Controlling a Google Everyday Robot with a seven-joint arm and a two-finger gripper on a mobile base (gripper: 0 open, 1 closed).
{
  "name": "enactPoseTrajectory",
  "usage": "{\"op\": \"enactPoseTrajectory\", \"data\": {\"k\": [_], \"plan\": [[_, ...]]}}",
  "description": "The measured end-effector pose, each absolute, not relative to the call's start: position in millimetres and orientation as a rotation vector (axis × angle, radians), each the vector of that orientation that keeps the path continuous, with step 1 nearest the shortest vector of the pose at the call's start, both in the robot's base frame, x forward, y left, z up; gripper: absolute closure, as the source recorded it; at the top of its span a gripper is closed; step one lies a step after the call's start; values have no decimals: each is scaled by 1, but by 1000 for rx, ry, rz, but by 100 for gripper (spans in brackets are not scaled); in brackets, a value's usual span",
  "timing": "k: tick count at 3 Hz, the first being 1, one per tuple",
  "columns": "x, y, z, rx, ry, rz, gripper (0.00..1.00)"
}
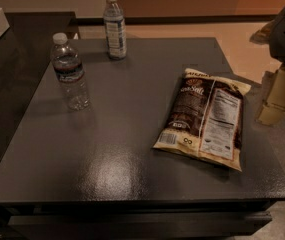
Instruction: Knock water bottle over
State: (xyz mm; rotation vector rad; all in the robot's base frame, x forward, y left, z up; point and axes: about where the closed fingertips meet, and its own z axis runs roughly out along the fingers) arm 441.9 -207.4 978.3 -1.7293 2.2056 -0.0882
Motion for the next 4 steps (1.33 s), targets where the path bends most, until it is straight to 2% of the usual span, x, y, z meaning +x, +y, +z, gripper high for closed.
{"op": "enactPoseTrajectory", "data": {"k": [1, 4], "plan": [[456, -185, 978, -1697, 2155, -12, 0], [518, -48, 980, -1539, 1940, 345, 0]]}}
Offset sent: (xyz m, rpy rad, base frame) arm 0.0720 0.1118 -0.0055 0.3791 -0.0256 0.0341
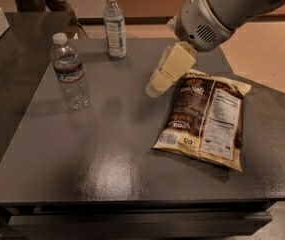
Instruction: Knock water bottle over
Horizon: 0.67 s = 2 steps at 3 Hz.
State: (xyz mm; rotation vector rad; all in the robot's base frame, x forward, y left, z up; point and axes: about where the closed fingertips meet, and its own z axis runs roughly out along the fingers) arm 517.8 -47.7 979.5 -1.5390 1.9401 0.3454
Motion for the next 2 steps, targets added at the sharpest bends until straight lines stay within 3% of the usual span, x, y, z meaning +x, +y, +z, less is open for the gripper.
{"op": "enactPoseTrajectory", "data": {"k": [2], "plan": [[536, 47, 992, -1489, 1806, 453, 0]]}}
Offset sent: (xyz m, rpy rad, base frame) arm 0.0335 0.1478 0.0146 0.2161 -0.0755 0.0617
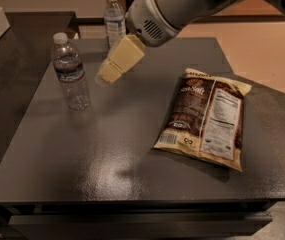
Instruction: Knock water bottle over
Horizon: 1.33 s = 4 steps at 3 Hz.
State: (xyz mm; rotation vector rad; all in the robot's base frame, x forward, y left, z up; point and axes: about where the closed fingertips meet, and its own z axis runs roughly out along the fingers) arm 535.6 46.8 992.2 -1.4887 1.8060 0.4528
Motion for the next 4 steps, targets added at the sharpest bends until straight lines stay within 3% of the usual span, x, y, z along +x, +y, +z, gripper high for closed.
{"op": "enactPoseTrajectory", "data": {"k": [2, 4], "plan": [[563, 103, 977, -1456, 1796, 440, 0], [579, 127, 945, -1451, 1836, 470, 0]]}}
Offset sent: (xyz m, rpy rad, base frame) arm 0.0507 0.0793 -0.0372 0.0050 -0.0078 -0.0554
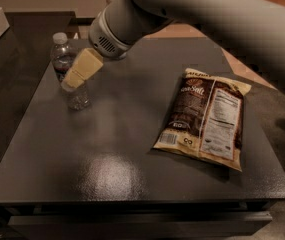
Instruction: Knock water bottle over
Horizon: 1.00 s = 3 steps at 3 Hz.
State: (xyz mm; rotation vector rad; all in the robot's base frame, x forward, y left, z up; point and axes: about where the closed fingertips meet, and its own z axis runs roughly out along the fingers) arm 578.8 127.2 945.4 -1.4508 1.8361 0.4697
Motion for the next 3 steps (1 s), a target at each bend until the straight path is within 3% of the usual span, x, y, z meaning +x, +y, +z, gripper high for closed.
{"op": "enactPoseTrajectory", "data": {"k": [2, 3], "plan": [[566, 151, 942, -1469, 1802, 566, 0], [563, 157, 939, -1480, 1796, 592, 17]]}}
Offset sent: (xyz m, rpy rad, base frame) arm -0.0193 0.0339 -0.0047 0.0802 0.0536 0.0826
